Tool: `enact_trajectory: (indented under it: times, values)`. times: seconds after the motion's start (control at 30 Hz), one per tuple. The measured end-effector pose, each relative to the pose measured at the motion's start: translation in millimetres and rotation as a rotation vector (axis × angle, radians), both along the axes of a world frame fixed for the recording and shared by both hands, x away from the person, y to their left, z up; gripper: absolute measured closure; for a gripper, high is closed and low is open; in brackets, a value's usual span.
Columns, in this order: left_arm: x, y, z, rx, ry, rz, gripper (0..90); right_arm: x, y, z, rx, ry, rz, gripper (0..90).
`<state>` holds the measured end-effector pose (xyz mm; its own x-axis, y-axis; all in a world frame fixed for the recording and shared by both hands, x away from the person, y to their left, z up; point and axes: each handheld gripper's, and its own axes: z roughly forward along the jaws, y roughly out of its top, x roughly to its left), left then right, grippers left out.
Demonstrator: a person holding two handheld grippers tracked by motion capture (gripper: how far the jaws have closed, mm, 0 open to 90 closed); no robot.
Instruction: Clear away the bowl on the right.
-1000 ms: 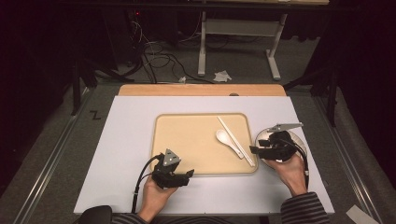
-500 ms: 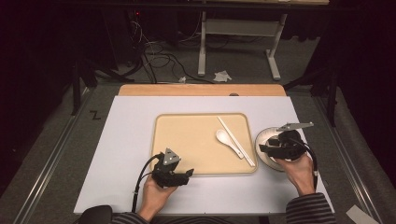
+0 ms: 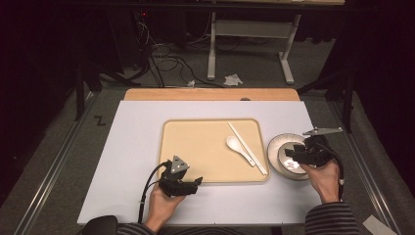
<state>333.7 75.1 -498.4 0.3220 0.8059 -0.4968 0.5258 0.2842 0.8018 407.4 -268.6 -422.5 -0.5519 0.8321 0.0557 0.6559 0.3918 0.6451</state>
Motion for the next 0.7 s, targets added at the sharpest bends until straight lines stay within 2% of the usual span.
enact_trajectory:
  times: [0.13,0.23,0.7]
  values:
    - [-0.4,0.7,0.4,-0.001,-0.002,0.003,32.9,2.3,-9.9,-0.7,-0.014,-0.001,-0.038,56.6]
    - [0.2,0.1,-0.2,0.002,0.001,0.001,33.0,3.4,-16.9,-1.0,-0.004,0.002,-0.065,55.5]
    - [0.7,0.0,-1.0,0.008,0.002,0.0,33.4,6.3,-43.8,-0.5,-0.013,-0.005,-0.146,54.4]
